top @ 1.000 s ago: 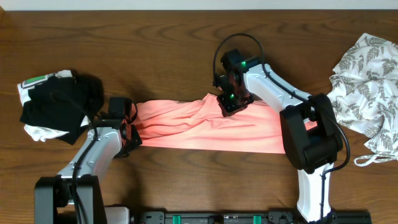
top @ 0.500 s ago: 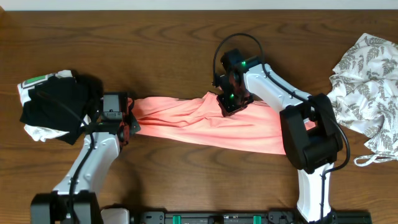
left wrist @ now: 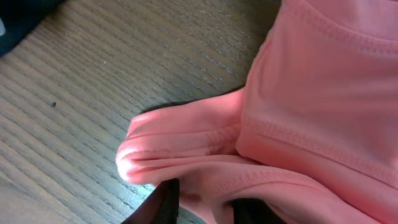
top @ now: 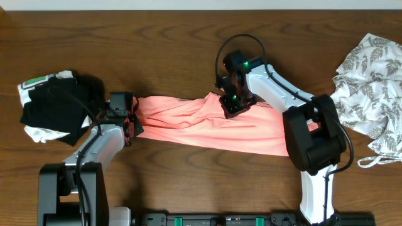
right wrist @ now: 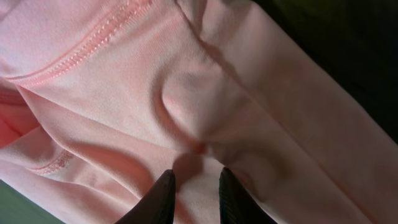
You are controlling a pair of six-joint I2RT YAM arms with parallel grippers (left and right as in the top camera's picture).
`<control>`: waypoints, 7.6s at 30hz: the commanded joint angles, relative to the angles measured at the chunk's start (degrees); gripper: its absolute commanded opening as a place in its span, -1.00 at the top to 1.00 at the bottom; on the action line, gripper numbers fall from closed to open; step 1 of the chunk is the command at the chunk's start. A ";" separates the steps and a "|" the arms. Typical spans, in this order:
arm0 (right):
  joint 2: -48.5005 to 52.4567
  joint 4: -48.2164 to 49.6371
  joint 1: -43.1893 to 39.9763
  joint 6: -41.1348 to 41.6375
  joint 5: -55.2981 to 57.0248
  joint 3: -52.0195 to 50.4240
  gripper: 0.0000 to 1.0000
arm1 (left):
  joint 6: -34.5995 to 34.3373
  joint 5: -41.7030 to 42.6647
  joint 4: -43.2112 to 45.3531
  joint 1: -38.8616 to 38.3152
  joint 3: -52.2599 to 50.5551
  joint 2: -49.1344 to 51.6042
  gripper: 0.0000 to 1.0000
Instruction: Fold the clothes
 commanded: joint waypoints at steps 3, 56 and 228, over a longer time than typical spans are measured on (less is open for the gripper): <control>0.26 -0.35 -0.79 -0.48 -0.02 0.37 0.54 | -0.22 -0.09 -1.07 -0.02 0.50 -0.72 0.33; 0.24 -0.66 -0.79 -0.46 -0.04 0.37 0.53 | -2.84 10.97 8.57 3.89 0.39 8.74 0.32; -0.37 19.98 23.82 -29.51 0.96 14.32 -0.98 | -0.04 11.13 -25.90 31.65 0.61 -30.16 -0.22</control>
